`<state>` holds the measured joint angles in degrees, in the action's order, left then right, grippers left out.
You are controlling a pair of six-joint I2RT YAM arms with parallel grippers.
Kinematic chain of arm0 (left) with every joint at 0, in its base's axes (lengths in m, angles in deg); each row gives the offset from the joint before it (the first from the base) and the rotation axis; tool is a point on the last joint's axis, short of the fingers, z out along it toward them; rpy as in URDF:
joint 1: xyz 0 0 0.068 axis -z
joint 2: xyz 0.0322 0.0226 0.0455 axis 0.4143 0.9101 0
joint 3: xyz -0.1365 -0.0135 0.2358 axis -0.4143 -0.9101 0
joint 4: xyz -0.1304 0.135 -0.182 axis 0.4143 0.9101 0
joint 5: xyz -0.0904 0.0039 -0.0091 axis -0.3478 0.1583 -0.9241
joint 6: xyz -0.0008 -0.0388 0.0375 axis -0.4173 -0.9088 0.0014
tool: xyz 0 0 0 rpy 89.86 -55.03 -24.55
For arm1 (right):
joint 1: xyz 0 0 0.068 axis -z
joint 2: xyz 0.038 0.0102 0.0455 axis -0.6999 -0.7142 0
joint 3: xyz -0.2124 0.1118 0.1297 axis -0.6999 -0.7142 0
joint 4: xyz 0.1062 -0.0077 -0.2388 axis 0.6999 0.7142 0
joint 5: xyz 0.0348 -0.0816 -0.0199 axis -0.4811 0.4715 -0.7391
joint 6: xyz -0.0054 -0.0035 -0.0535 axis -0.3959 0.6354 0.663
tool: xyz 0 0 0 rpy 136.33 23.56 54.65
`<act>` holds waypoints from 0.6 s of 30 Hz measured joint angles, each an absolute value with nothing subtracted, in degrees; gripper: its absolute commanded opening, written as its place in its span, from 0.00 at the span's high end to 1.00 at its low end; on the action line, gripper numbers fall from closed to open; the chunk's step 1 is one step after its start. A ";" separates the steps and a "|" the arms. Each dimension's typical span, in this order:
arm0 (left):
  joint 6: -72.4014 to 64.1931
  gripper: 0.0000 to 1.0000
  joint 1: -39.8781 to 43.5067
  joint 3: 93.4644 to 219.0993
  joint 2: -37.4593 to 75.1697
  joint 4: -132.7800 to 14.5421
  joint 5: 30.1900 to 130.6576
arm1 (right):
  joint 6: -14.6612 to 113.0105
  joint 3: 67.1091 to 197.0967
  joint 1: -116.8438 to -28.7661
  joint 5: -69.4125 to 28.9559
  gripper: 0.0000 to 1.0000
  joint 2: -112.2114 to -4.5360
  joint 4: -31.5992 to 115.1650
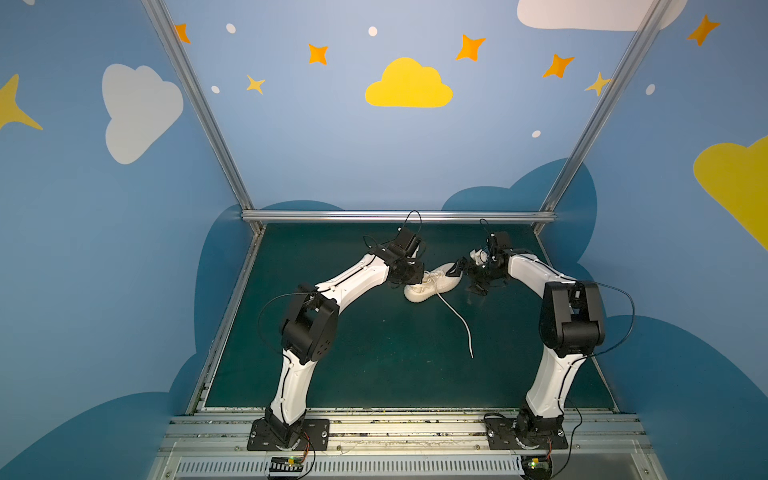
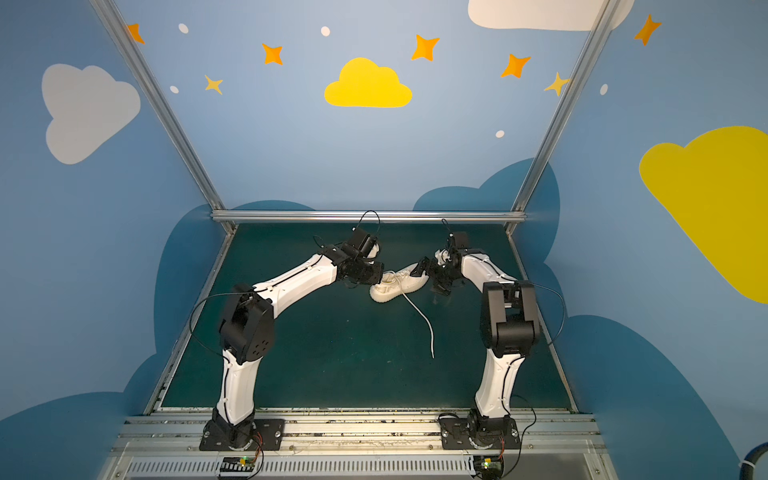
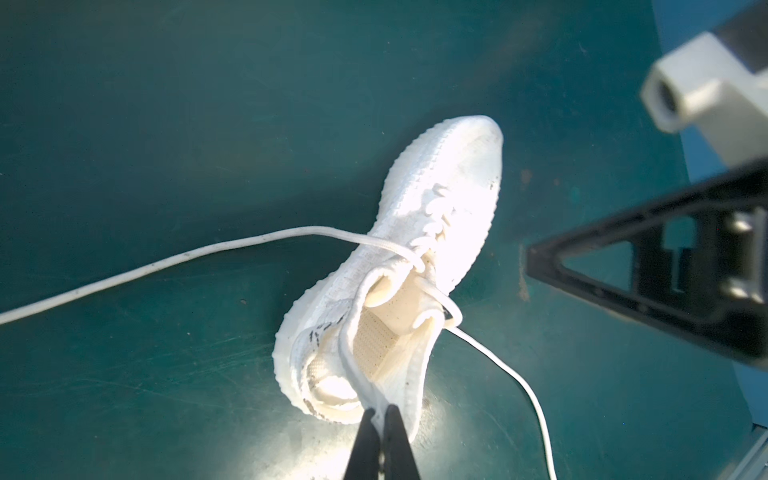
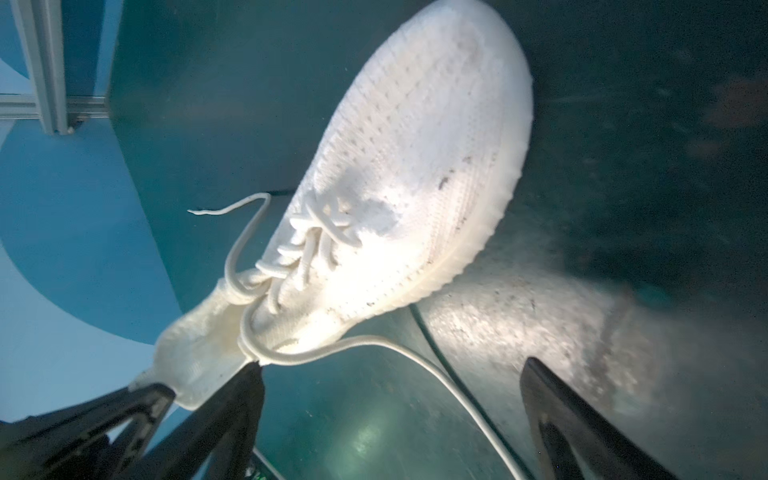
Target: Tie the shoes
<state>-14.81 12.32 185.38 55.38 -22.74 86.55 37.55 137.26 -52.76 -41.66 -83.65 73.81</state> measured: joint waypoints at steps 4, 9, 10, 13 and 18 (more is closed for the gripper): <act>-16.05 0.96 12.93 182.15 52.78 -24.09 86.51 | 36.59 139.25 -53.31 -43.82 0.04 -86.73 73.09; -17.43 0.96 13.96 177.62 48.59 -25.23 86.75 | 35.70 139.84 -53.98 -46.03 0.05 -88.39 72.96; -17.61 0.95 14.18 176.81 47.87 -25.38 86.81 | 35.59 139.86 -54.07 -46.45 0.05 -88.50 72.98; -18.28 0.95 15.03 174.28 45.72 -25.64 87.23 | 35.37 139.97 -54.60 -47.80 0.05 -88.94 72.87; -19.90 0.95 17.39 170.10 42.97 -25.93 90.00 | 35.13 140.13 -55.97 -48.81 0.06 -89.94 73.00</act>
<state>-19.90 17.39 170.10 42.97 -25.93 90.00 35.13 140.13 -55.97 -48.81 -89.94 73.00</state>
